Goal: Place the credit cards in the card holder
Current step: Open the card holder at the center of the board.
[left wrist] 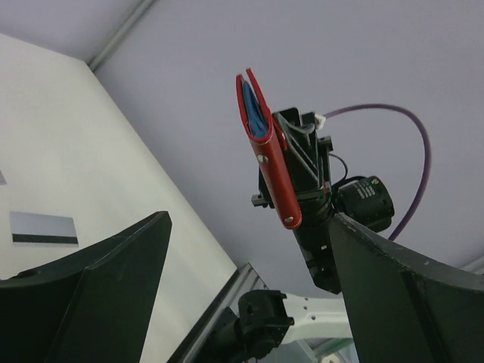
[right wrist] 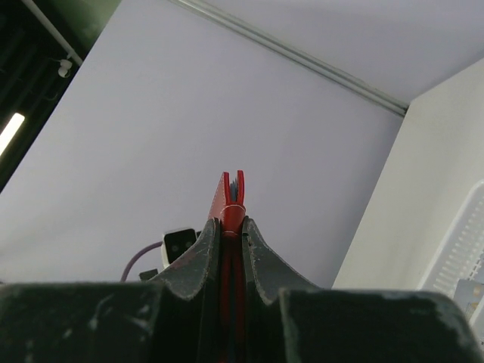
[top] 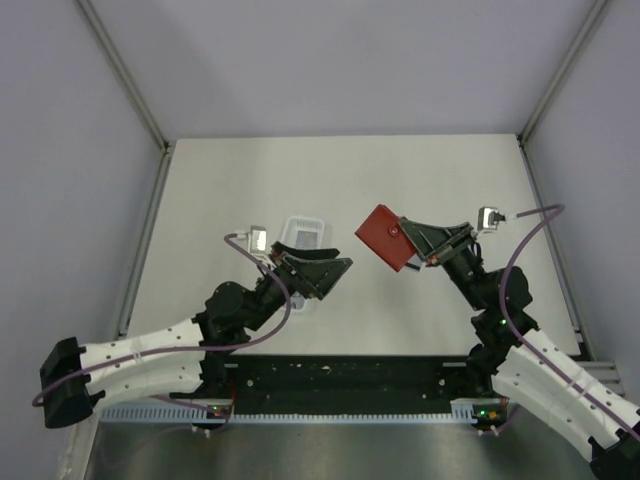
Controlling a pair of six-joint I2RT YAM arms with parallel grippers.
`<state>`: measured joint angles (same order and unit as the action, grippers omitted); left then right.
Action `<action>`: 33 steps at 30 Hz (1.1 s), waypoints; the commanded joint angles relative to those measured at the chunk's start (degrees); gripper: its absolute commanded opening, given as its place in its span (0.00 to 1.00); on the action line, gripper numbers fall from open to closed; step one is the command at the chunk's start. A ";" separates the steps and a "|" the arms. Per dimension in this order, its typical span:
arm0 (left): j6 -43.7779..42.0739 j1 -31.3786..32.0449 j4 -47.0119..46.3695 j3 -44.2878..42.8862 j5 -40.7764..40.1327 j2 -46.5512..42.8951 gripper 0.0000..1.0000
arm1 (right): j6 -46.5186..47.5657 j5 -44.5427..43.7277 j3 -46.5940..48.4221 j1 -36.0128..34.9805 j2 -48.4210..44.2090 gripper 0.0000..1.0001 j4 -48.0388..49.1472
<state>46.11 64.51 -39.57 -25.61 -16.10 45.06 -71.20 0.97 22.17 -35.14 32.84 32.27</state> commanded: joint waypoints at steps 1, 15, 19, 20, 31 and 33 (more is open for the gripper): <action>4.52 -0.44 -6.74 -2.86 10.38 5.29 0.90 | -0.87 2.54 1.38 -0.46 0.38 0.00 4.30; 3.64 -2.72 -8.77 -8.93 14.51 13.21 0.77 | 0.71 4.65 2.52 -0.46 -1.99 0.00 -2.65; 3.90 -3.25 -8.85 -10.08 15.57 15.23 0.67 | 0.71 5.18 2.26 -0.46 -2.25 0.00 -2.56; 4.08 -3.34 -9.29 -10.08 15.74 15.84 0.65 | 0.71 5.35 2.26 -0.55 -2.25 0.00 -2.74; 2.77 -5.88 -5.27 -10.43 19.17 15.77 0.00 | 9.47 8.78 6.99 -0.46 -5.32 0.35 -13.70; 0.66 -7.29 1.57 -11.92 21.18 13.93 0.00 | 16.40 9.22 10.59 -0.46 -6.29 0.56 -20.99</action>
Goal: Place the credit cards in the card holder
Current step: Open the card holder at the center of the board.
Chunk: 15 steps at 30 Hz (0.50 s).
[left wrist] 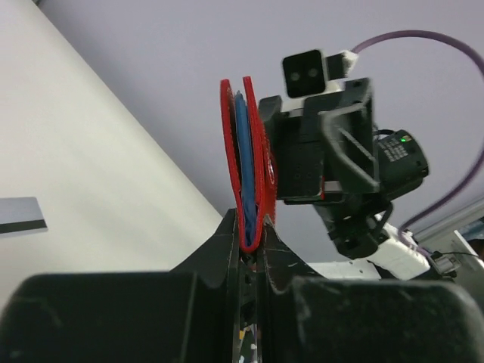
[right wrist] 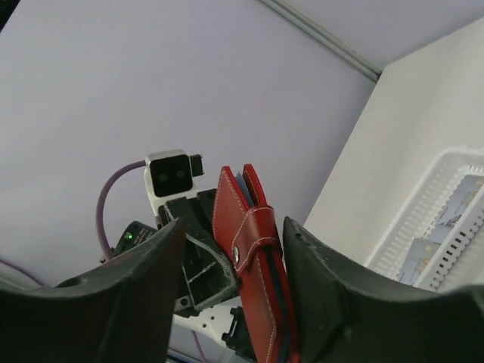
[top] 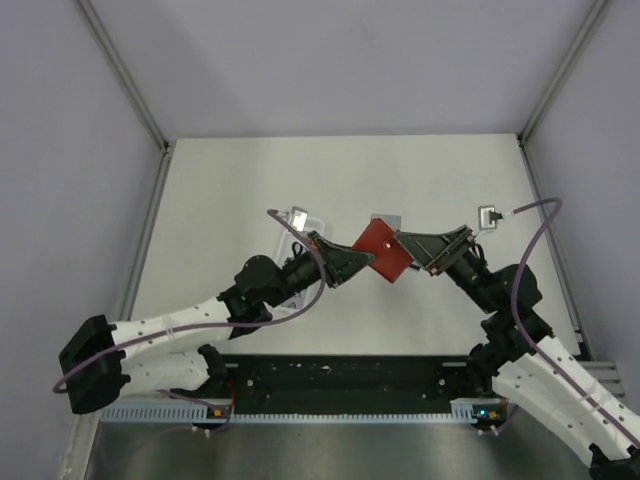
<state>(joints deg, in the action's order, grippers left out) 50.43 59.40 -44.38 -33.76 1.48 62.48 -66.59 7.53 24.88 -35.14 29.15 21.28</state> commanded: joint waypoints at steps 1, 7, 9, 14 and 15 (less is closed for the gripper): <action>-5.07 -2.79 9.63 -4.47 5.01 -4.29 0.00 | 15.49 2.84 9.90 -0.46 -2.86 0.61 -14.29; -13.42 -6.92 25.12 -9.39 19.86 -7.63 0.00 | 29.48 10.20 20.28 -0.46 0.64 0.75 -29.17; -16.23 -7.36 28.28 -10.80 24.69 -8.42 0.00 | 32.03 14.34 22.83 -0.46 3.27 0.75 -31.99; -19.67 -7.45 33.21 -12.73 32.97 -10.71 0.00 | 35.12 21.29 24.86 -0.46 6.62 0.75 -34.02; -19.85 -7.45 33.39 -12.91 34.11 -11.06 0.00 | 35.47 22.52 25.04 -0.46 7.15 0.75 -34.02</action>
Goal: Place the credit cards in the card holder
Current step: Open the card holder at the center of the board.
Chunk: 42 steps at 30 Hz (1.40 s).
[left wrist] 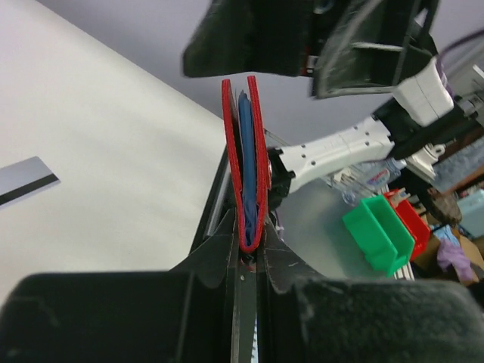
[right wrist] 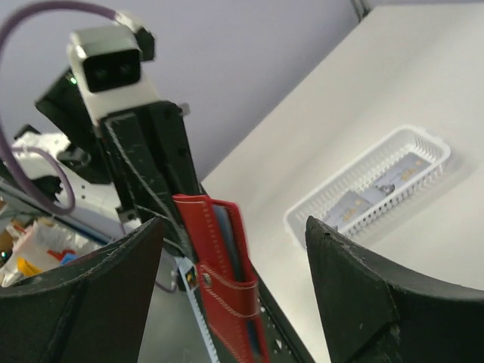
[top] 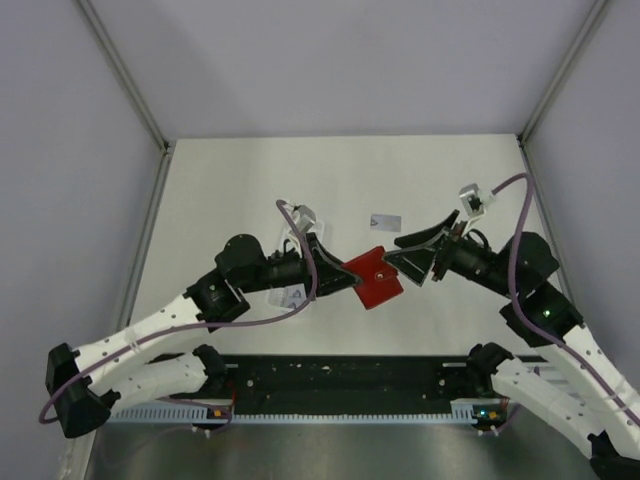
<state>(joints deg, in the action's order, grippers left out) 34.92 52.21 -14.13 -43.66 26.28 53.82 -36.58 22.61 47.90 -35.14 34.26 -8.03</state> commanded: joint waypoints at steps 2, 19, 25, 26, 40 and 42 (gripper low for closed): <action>-4.42 -0.26 3.49 -3.19 9.84 -2.67 0.00 | 5.90 10.42 2.37 -0.46 2.74 0.75 -4.54; -3.98 -0.35 1.65 -4.59 9.58 -0.21 0.00 | 0.63 20.11 -3.34 -0.46 4.76 0.27 3.99; -1.88 -0.35 -1.67 -1.09 4.05 -1.61 0.36 | -4.27 10.56 -4.04 -0.46 4.24 0.00 4.69; -0.74 -0.35 -3.52 0.40 2.82 -2.14 0.42 | -6.90 7.83 -4.83 -0.46 3.80 0.00 5.74; 10.08 -0.35 -21.55 10.17 -1.76 -2.06 0.54 | -23.27 1.73 -13.53 -0.46 2.39 0.00 23.84; 10.35 -0.35 -22.34 9.91 -1.59 -1.27 0.49 | -24.59 2.09 -14.58 -0.55 2.39 0.00 25.69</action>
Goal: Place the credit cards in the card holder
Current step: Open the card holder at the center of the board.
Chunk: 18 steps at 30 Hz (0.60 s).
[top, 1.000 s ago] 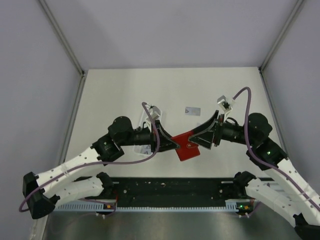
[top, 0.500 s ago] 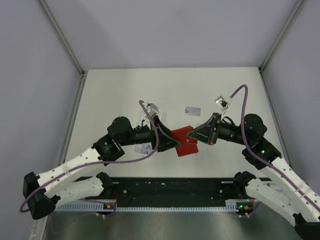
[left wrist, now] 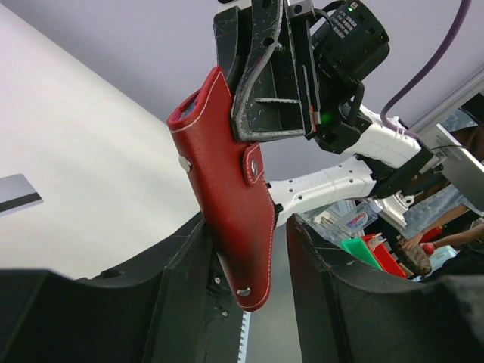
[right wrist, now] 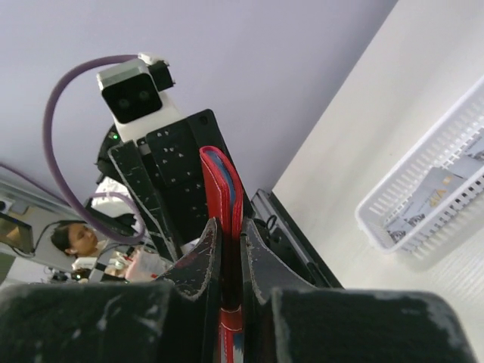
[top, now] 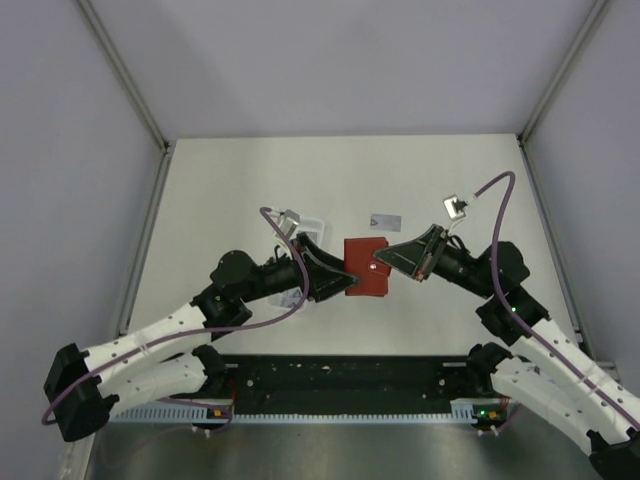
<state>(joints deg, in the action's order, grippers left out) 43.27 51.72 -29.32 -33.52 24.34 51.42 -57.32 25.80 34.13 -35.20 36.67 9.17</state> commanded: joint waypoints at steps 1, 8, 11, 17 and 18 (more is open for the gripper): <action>2.17 0.13 -7.59 -0.41 0.71 1.66 0.41 | -4.11 -1.19 -1.17 -0.40 0.07 0.00 9.02; 1.83 0.13 -8.13 -1.90 3.00 4.13 0.00 | -0.53 -1.45 0.57 -0.40 0.25 0.14 3.08; -4.30 0.13 2.82 -4.70 -1.55 3.25 0.00 | 11.66 -6.62 7.77 -0.40 0.77 0.51 -13.76; -14.96 0.22 23.68 -11.04 -16.14 3.86 0.00 | 19.00 -14.02 14.30 -0.40 6.57 0.57 -27.01; -15.40 0.22 24.30 -10.87 -18.60 3.78 0.00 | 18.56 -14.02 13.95 -0.31 7.62 0.57 -26.75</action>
<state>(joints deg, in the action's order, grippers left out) 35.11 51.90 -15.29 -40.38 17.21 55.05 -44.47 16.29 45.69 -35.18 41.28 -9.32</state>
